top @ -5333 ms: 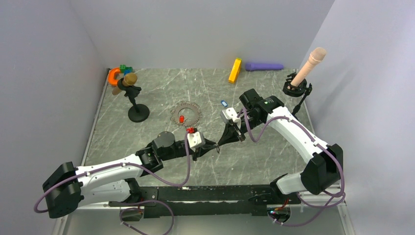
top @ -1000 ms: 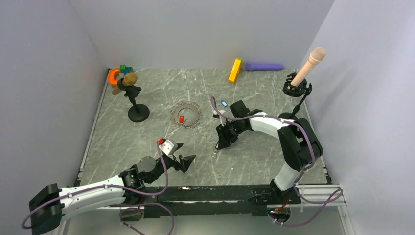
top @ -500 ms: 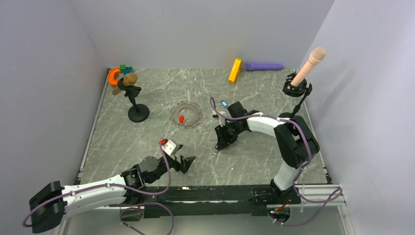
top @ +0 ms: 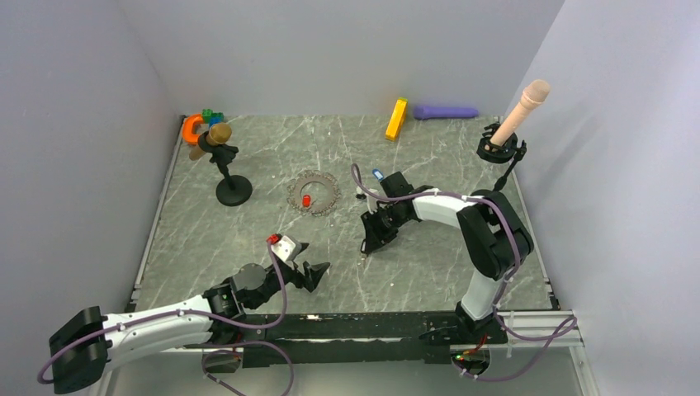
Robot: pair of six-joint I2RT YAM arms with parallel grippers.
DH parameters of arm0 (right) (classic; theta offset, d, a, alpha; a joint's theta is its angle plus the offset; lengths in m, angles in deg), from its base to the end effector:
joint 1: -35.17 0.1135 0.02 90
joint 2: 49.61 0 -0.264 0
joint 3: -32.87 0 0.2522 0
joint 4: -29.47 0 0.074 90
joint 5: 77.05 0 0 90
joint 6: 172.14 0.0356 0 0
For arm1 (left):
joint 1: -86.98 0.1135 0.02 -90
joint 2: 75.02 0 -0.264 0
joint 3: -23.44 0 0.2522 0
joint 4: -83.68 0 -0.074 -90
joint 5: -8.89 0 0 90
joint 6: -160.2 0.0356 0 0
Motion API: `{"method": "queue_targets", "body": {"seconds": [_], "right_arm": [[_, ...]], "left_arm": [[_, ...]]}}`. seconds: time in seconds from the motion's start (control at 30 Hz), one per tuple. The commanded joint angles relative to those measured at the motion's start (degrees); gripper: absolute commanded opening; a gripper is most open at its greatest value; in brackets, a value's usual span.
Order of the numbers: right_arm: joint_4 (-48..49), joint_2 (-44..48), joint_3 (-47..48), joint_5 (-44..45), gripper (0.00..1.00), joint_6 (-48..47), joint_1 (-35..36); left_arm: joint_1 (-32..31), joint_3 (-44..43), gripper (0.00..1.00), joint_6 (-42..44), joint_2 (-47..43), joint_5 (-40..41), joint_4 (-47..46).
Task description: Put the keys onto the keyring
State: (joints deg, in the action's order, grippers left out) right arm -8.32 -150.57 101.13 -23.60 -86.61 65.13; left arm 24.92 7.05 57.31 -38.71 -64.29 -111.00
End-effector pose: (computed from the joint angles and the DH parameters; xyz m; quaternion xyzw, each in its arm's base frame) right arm 0.2638 0.1765 0.1397 -0.3277 0.8782 0.3369 0.0887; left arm 0.0803 -0.1295 0.1740 0.2144 0.7055 -0.3199 0.5949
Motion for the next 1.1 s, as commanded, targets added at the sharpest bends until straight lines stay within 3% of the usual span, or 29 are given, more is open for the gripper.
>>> {"method": "queue_targets", "body": {"seconds": [0.0, 0.27, 0.63, 1.07], "right_arm": [[-0.29, -1.51, 1.47, 0.97, 0.25, 0.41, 0.43], [-0.08, -0.73, 1.88, 1.09, 0.0, 0.02, 0.45], [-0.95, 4.99, 1.99, -6.44, 0.0, -5.11, 0.3], [-15.78, 12.78, 8.77, -7.99, 0.0, -32.2, 1.27]], "left_arm": [[0.12, -1.75, 0.85, -0.17, -1.02, -0.08, -1.64], [0.12, -2.11, 0.85, -0.14, -1.1, -0.55, -1.31], [0.08, -3.07, 0.85, 0.11, -1.57, -2.41, -0.83], [0.23, -7.77, 0.83, 6.64, 2.4, -6.92, 0.26]]}}
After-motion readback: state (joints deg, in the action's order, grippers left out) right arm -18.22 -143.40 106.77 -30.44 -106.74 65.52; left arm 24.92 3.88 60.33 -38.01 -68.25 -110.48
